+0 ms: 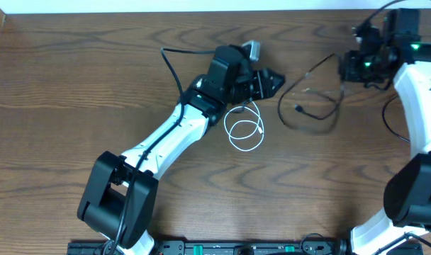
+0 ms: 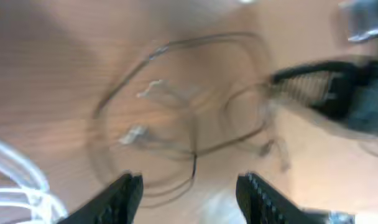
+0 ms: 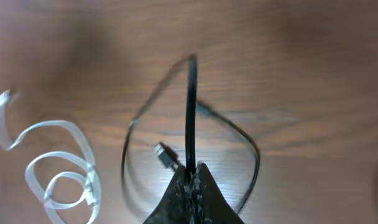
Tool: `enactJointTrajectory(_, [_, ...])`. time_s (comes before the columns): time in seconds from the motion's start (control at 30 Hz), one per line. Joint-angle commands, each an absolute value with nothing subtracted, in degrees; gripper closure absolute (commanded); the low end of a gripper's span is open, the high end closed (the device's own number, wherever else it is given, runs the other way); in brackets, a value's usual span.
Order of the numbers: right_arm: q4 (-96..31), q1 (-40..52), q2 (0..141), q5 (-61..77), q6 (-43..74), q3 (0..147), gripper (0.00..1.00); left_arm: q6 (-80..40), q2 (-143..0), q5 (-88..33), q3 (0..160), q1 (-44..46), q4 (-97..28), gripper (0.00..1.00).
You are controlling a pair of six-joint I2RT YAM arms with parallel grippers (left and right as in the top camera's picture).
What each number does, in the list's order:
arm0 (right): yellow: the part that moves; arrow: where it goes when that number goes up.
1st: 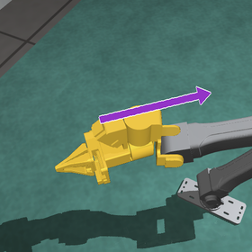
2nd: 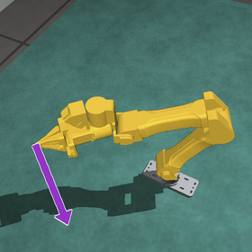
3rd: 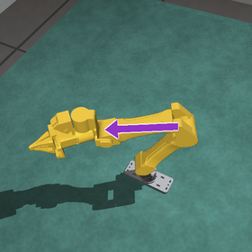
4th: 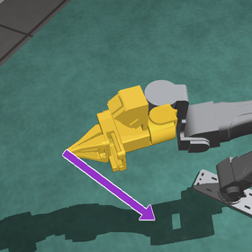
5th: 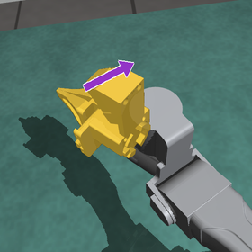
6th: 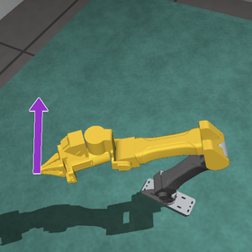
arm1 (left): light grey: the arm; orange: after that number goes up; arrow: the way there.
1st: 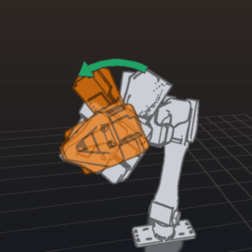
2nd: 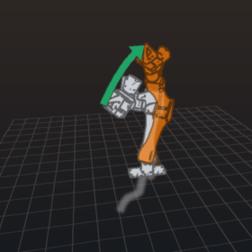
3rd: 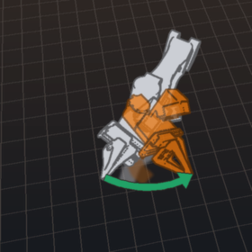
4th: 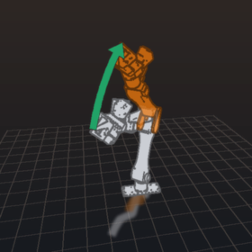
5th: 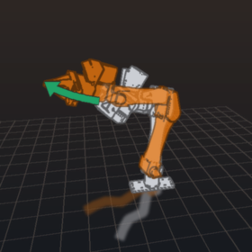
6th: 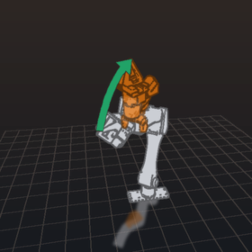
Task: Untangle cables
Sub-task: 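Carry the black cable with the right gripper to the far right edge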
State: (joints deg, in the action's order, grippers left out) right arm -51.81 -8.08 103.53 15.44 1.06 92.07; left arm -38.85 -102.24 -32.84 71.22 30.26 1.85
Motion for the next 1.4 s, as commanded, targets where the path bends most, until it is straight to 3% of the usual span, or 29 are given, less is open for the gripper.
enactJointTrajectory(0.0, [-51.4,-12.0,99.9,7.0,3.9,92.2,0.99,-27.6,-102.2,-32.2,71.5,26.2,-6.3,0.47])
enactJointTrajectory(0.5, [-49.3,-30.8,97.3,-6.1,14.2,92.2,0.99,-20.1,-100.9,-20.9,71.5,7.2,-27.8,0.44])
enactJointTrajectory(0.63, [-49.0,-31.9,97.3,-6.1,14.2,92.2,0.90,-19.7,-100.9,-19.8,71.5,5.1,-29.8,0.44])
enactJointTrajectory(0.73, [-49.0,-31.9,97.3,-4.1,14.1,92.2,0.63,-18.8,-100.9,-19.8,71.5,5.2,-30.0,0.44])
enactJointTrajectory(0.77, [-49.0,-31.9,97.3,-1.8,14.1,92.2,0.61,-18.8,-100.9,-19.8,71.5,5.2,-30.2,0.44])
enactJointTrajectory(0.97, [-49.5,-29.2,97.4,25.0,3.5,92.1,0.59,-18.4,-100.9,-18.6,71.5,5.1,-30.9,0.44])
enactJointTrajectory(1.37, [-53.6,-14.9,97.5,25.6,-8.0,90.4,0.55,-18.5,-99.3,1.0,71.5,5.0,-40.4,0.43])
